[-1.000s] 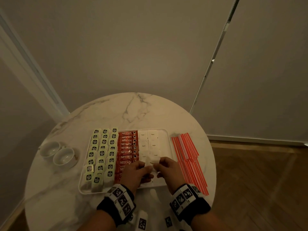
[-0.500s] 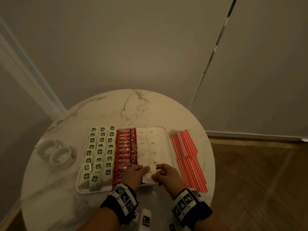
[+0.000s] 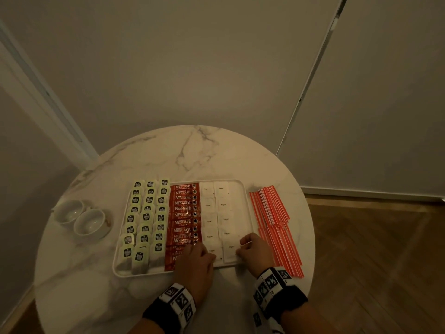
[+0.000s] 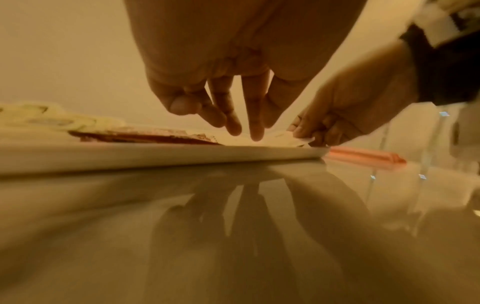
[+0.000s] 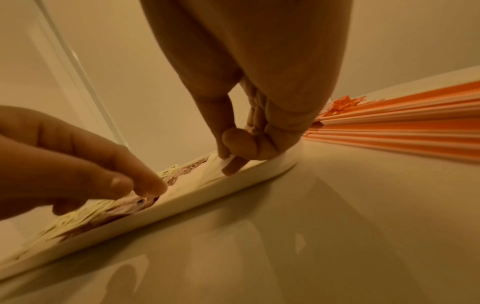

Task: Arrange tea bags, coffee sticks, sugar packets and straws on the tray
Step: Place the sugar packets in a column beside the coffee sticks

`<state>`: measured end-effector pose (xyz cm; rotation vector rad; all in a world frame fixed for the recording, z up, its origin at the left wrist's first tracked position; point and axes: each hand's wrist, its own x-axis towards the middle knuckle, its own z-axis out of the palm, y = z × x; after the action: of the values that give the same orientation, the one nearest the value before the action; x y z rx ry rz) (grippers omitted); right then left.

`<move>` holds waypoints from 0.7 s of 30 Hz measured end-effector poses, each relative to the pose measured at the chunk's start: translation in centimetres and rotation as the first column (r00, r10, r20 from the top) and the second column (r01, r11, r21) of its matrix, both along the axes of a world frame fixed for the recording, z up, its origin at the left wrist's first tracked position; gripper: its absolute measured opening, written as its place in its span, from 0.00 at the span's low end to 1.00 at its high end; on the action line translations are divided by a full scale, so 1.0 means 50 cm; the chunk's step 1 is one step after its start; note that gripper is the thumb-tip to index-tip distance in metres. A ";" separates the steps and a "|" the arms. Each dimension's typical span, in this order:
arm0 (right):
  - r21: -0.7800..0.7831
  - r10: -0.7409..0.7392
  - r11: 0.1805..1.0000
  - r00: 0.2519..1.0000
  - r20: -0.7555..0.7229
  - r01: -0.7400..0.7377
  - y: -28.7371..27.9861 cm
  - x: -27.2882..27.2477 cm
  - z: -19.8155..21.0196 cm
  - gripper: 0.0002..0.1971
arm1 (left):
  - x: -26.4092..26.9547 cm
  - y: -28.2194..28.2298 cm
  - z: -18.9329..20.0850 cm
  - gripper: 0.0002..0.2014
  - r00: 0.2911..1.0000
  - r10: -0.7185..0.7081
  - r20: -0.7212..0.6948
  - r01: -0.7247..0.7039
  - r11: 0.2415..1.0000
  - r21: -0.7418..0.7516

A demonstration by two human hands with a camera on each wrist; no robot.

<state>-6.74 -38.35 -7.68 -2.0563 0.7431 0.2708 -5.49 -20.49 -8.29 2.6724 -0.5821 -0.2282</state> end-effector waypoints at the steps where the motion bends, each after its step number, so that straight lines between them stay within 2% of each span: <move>1: -0.011 0.007 1.000 1.000 -0.006 -0.007 0.001 0.001 -0.002 0.09 | -0.003 0.003 -0.001 0.09 0.999 -0.027 0.024 0.026 0.998 0.053; 3: -0.038 0.030 0.999 0.999 -0.017 -0.031 0.003 0.002 -0.005 0.08 | -0.005 0.011 0.003 0.10 0.998 -0.054 0.032 0.049 0.989 0.142; 7: -0.124 0.060 0.990 0.998 -0.031 -0.064 0.010 0.006 -0.006 0.07 | -0.006 0.017 0.003 0.15 0.997 -0.056 0.045 0.045 0.977 0.209; 12: -0.181 0.120 0.975 0.991 -0.065 -0.130 0.017 0.011 0.000 0.07 | -0.005 0.020 -0.006 0.11 0.995 -0.055 0.081 0.042 0.987 0.153; 21: -0.225 0.201 0.950 0.975 -0.095 -0.218 0.020 0.014 0.012 0.06 | -0.004 0.022 -0.006 0.11 0.997 -0.074 -0.013 0.075 0.992 0.099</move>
<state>-6.02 -37.35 -7.11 -2.3658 0.6218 0.3942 -5.70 -19.40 -8.59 2.7459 -0.6851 -0.2970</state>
